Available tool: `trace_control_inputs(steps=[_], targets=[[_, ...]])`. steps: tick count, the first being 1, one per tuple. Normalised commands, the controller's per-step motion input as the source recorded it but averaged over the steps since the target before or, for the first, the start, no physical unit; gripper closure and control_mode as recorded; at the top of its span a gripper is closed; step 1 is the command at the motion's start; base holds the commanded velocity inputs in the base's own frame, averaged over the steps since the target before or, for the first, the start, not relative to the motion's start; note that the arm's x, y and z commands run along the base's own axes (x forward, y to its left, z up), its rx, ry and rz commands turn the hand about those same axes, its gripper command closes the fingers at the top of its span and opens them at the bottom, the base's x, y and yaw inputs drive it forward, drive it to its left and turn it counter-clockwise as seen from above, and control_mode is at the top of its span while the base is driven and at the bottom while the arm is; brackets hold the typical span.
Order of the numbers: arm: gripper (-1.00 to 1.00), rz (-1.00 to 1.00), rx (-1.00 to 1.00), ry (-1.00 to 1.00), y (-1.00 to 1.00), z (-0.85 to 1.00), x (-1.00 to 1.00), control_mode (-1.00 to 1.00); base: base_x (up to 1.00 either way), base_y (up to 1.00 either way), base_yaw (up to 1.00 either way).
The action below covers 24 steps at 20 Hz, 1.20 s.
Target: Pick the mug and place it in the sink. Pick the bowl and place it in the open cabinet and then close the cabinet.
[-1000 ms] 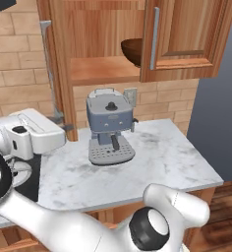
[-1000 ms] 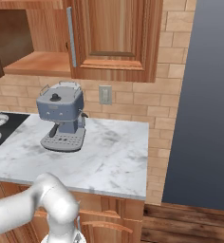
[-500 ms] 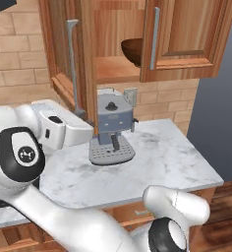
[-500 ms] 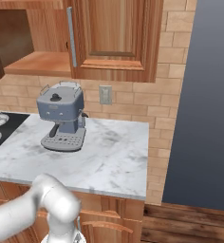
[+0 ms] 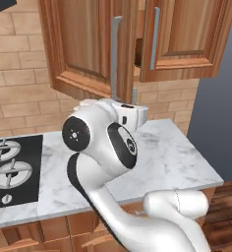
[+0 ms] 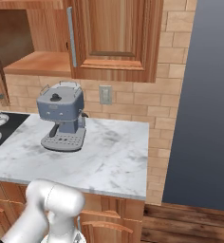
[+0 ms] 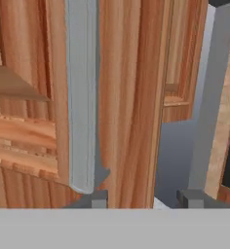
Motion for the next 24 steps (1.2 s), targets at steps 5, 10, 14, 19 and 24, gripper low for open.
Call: trace_control_inputs(steps=[5, 10, 14, 19, 24], targets=[[-1.0, 0.22, -0.32, 0.13, -1.0, -0.04, 0.97, -1.0, 0.0, 0.0, 0.0], [-1.0, -0.1, -0.29, 0.32, -0.58, -0.29, 1.0, -1.0, 0.0, 0.0, 0.0], [-1.0, -0.36, -0.02, 0.13, -0.01, -0.35, 1.0, -1.0, 0.0, 0.0, 0.0], [-1.0, -0.38, 0.03, 0.03, -0.28, -0.36, 1.0, -1.0, 0.0, 0.0, 0.0], [-1.0, 0.07, 0.23, -0.16, -0.73, -0.02, 0.95, -1.0, 0.0, 0.0, 0.0]])
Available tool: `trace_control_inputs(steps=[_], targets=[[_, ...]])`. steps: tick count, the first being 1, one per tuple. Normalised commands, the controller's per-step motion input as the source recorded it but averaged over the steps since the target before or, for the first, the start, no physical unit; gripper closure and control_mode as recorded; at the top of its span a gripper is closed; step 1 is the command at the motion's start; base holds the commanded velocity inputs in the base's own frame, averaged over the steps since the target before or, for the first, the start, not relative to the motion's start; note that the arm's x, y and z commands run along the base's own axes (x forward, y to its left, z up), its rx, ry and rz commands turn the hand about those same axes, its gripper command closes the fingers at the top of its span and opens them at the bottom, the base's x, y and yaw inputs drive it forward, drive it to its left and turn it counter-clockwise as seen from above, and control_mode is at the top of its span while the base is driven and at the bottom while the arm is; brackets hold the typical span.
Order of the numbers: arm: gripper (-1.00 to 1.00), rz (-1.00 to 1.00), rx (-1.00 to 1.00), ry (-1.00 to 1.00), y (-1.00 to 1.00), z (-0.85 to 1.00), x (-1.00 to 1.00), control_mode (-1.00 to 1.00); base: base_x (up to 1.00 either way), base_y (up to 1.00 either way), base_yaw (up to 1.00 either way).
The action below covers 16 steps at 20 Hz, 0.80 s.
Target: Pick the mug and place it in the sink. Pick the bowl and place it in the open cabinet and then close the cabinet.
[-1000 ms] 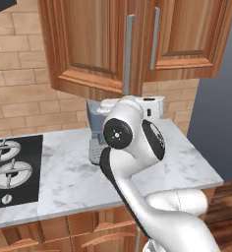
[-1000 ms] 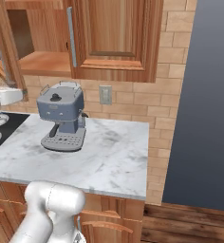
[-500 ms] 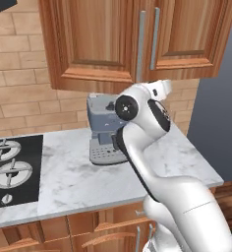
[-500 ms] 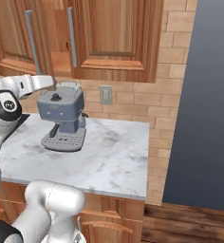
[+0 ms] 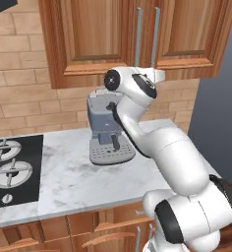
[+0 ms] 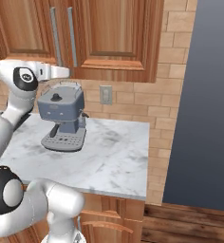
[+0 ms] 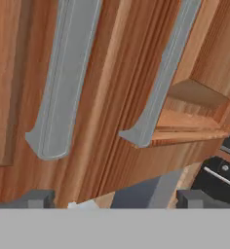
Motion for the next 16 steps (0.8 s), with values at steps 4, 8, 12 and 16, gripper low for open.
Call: trace_control_inputs(steps=[4, 8, 12, 16], targets=[[-1.0, 0.42, 0.28, -0.3, -0.87, -0.14, 0.82, -1.0, 0.0, 0.0, 0.0], [-1.0, 0.51, 0.29, -0.34, -0.82, -0.29, 0.82, -1.0, 0.0, 0.0, 0.0], [-1.0, 0.48, 0.22, -0.19, -0.7, -0.23, 0.99, -1.0, 0.0, 0.0, 0.0], [-1.0, 0.36, 0.06, -0.01, -0.31, -0.06, 0.64, -1.0, 0.0, 0.0, 0.0]])
